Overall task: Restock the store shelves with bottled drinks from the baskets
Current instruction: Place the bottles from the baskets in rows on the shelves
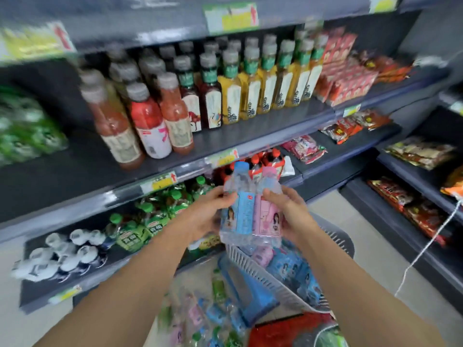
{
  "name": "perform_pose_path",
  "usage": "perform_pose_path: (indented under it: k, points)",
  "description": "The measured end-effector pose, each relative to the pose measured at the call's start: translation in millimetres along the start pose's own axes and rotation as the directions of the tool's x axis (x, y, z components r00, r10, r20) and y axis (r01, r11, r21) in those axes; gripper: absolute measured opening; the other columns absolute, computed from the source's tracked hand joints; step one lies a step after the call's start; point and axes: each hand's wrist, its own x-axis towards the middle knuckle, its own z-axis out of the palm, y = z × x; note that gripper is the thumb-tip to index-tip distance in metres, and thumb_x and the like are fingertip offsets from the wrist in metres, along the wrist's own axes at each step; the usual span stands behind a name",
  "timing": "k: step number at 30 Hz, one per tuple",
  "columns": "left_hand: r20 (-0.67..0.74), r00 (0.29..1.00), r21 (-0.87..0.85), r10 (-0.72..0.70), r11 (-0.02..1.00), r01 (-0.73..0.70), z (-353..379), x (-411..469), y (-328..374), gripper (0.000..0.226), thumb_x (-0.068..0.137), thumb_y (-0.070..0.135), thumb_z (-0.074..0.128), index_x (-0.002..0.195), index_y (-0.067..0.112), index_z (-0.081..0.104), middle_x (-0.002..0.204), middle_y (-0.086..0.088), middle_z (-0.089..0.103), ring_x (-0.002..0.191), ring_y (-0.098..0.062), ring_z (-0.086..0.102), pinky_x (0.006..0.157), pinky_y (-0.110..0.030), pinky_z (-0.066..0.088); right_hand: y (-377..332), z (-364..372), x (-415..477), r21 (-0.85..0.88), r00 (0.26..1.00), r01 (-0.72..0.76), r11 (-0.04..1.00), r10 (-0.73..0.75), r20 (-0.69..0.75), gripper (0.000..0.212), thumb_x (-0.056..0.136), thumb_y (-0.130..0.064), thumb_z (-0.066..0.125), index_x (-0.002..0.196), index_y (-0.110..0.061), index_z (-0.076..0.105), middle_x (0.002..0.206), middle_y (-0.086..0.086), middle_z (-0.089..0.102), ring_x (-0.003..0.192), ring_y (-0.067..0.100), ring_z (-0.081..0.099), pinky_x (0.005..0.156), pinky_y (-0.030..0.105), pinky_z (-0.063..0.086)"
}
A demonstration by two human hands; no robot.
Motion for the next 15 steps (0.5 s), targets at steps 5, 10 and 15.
perform_pose_path:
  k: [5, 10, 15]
  points:
    - [-0.047, 0.996, 0.130, 0.081, 0.989, -0.074, -38, -73, 41, 0.030, 0.087, 0.014, 0.066, 0.115, 0.023, 0.061, 0.117, -0.005, 0.068, 0.109, -0.025, 0.063, 0.093, -0.052, 0.051, -27, 61, -39, -0.158, 0.988, 0.100, 0.982, -0.079, 0.132, 0.075, 0.062, -0.023, 0.088, 0.126, -0.002, 0.054, 0.101, 0.014, 0.074, 0.082, 0.025, 0.071, 0.072, 0.038, 0.055]
    - [-0.139, 0.969, 0.197, 0.205, 0.965, -0.176, -73, -145, 70, 0.045, 0.081, 0.009, 0.073, 0.119, 0.025, 0.058, 0.118, -0.003, 0.067, 0.105, -0.023, 0.065, 0.082, -0.047, 0.057, -45, 123, -85, -0.251, 0.965, 0.217, 0.943, -0.169, 0.199, 0.055, 0.064, -0.023, 0.086, 0.111, -0.009, 0.063, 0.096, 0.007, 0.071, 0.070, 0.016, 0.066, 0.059, 0.030, 0.047]
    - [-0.209, 0.919, 0.209, 0.336, 0.933, -0.293, -99, -210, 97, 0.050, 0.079, 0.008, 0.076, 0.122, 0.025, 0.057, 0.115, -0.003, 0.068, 0.099, -0.022, 0.068, 0.079, -0.046, 0.058, -56, 170, -132, -0.281, 0.930, 0.341, 0.897, -0.278, 0.240, 0.053, 0.066, -0.019, 0.087, 0.113, -0.013, 0.064, 0.104, 0.004, 0.071, 0.082, 0.014, 0.064, 0.069, 0.025, 0.044]
